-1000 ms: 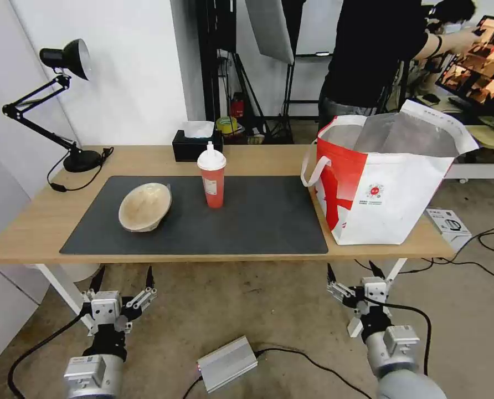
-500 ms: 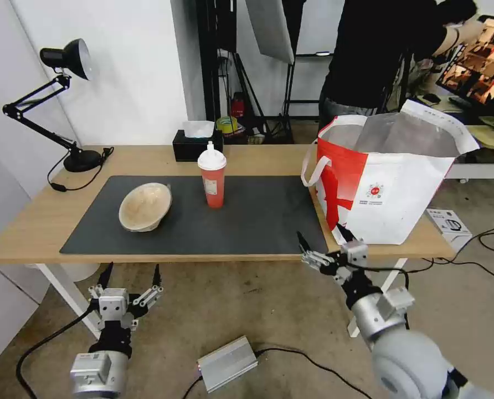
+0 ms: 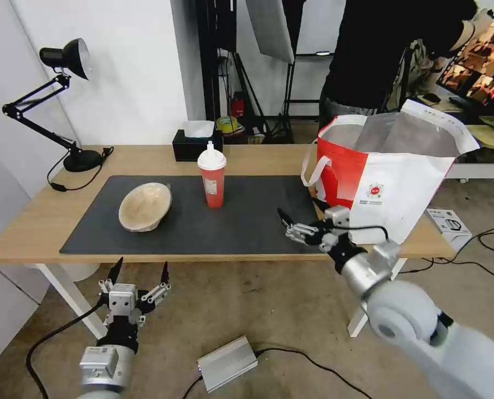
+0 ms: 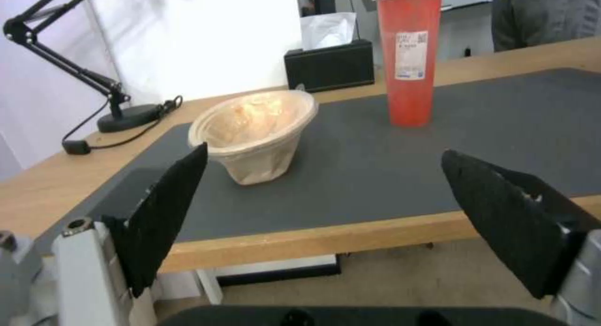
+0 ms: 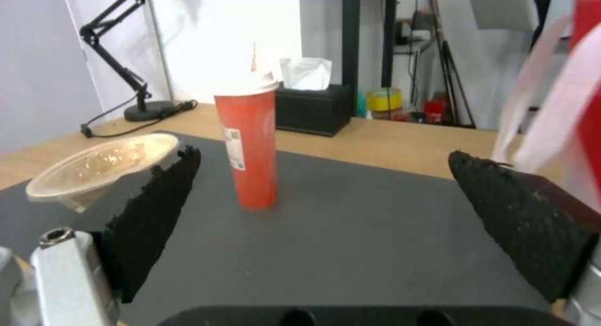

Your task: Pick up the trash from the table and place it into the takeout bag.

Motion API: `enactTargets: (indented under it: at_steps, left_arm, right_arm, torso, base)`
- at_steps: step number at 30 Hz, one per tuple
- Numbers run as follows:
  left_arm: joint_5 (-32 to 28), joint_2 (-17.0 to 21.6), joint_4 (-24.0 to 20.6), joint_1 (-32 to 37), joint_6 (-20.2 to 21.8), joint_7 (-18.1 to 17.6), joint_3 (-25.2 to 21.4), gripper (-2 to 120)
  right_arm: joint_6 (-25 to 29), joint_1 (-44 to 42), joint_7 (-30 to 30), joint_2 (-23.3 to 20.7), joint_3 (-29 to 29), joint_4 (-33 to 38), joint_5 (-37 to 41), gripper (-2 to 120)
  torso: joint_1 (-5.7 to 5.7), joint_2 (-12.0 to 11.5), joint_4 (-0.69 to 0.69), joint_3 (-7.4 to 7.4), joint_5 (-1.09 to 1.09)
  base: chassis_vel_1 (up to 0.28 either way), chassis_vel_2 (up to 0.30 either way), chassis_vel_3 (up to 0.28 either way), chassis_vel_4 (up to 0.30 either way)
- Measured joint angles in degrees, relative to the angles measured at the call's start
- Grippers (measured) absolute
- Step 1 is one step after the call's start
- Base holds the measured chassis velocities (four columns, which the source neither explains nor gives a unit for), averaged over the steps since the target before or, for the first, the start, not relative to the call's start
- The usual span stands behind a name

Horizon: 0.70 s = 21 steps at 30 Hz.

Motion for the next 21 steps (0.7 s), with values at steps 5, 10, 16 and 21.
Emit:
enactTargets:
  at_steps: [5, 10, 16, 21]
  left_arm:
    - [0.01, -0.12, 0.12, 0.13, 0.00, 0.00, -0.35, 100]
    - [0.01, -0.27, 0.28, 0.53, 0.00, -0.07, -0.66, 100]
    - [-0.02, -0.62, 0.55, 0.66, -0.14, -0.16, -0.75, 100]
    - [-0.02, -0.91, 0.78, 0.64, -0.31, -0.20, -0.75, 100]
  right_arm:
    - [-1.13, 4.87, 0.79, 0.80, -3.84, -2.42, 3.37, 100]
    - [-2.01, 10.20, 1.37, 2.11, -7.87, -5.31, 6.53, 100]
    - [-3.03, 15.69, 1.25, 3.70, -11.79, -7.61, 9.23, 100]
    - [-4.65, 20.16, -1.23, 4.94, -14.12, -10.06, 11.61, 100]
  torso:
    - [0.00, 0.00, 0.00, 0.00, 0.00]
    - [0.00, 0.00, 0.00, 0.00, 0.00]
    - [0.00, 0.00, 0.00, 0.00, 0.00]
    - [0.00, 0.00, 0.00, -0.01, -0.01]
  base:
    - [0.000, 0.000, 0.000, 0.000]
    - [0.000, 0.000, 0.000, 0.000]
    - [0.000, 0.000, 0.000, 0.000]
    - [0.000, 0.000, 0.000, 0.000]
